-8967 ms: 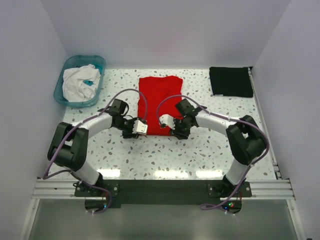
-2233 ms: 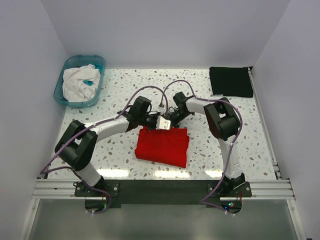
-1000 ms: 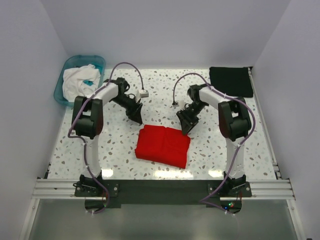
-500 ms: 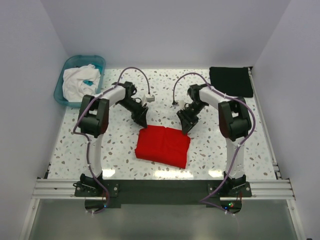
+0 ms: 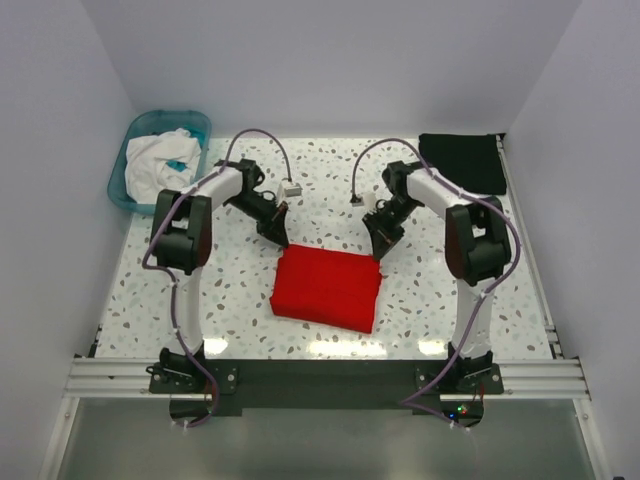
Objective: Fold and stack the t-shirts
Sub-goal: Fold the tshirt
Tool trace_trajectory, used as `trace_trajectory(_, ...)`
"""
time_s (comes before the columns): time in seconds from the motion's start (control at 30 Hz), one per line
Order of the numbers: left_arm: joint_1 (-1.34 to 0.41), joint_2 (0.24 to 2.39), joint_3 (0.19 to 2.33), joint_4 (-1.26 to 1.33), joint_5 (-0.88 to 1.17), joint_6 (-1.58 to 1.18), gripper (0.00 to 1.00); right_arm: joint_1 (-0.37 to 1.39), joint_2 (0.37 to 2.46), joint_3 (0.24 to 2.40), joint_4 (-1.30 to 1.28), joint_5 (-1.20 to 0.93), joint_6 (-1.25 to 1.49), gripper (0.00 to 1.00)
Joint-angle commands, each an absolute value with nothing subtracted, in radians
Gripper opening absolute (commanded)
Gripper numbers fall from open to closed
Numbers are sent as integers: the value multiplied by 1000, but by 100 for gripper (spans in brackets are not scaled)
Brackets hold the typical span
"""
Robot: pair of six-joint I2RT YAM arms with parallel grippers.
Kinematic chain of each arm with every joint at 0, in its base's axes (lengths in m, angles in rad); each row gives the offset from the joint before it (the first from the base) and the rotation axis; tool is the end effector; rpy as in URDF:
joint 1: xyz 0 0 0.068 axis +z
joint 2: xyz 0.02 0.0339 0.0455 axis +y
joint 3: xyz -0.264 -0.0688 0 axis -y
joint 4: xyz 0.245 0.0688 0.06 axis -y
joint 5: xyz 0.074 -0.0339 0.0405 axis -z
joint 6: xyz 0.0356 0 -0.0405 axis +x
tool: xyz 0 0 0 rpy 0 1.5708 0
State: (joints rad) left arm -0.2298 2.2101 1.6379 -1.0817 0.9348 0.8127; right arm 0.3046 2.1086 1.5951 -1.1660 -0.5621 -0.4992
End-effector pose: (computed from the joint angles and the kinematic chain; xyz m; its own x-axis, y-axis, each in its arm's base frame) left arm 0.3908 -0.1208 0.1483 -0.6161 0.5871 -0.5251 0.7529 0.2433 -0.6115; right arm 0.3633 0.1341 0.1686 -0.7375 -0.6565 -0.1584 -0.6284 0.5812 0.5171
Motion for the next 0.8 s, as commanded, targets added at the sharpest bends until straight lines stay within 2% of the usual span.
trace_trajectory(0.0,-187,2119,1690,-1115,960,833,0,279,1996,1625,-1210,-528,-520,0)
trace_trajectory(0.1,-184,2092,1689,-1101,937,818,0,278,1967,1602,-1187,-474,-515,0)
trace_trajectory(0.27,-179,2065,1634,-907,829,675,0,265,1970,1557,-1017,-301,-446,0)
trace_trajectory(0.47,-160,2155,1661,-729,677,566,0,265,2100,1675,-927,-212,-370,0)
trace_trajectory(0.6,-150,2218,1718,-719,664,540,0,265,2163,1801,-936,-236,-362,0)
trace_trajectory(0.77,-147,2171,1710,-709,745,551,0,268,2169,1900,-969,-313,-336,0)
